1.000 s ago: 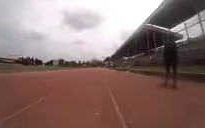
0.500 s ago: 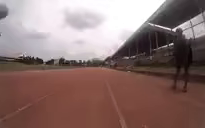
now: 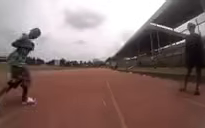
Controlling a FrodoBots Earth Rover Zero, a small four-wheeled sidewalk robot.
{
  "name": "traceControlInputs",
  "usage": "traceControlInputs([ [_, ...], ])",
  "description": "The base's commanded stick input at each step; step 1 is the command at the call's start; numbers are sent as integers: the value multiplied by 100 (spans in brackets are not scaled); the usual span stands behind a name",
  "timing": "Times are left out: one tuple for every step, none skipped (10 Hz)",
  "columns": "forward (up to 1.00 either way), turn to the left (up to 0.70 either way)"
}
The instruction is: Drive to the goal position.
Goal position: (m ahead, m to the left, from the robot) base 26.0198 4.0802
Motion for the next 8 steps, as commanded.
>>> traceControlInputs([
  [70, 0],
  [70, 0],
  [70, 0],
  [70, 0],
  [70, 0],
  [70, 0],
  [70, 0],
  [70, 0],
])
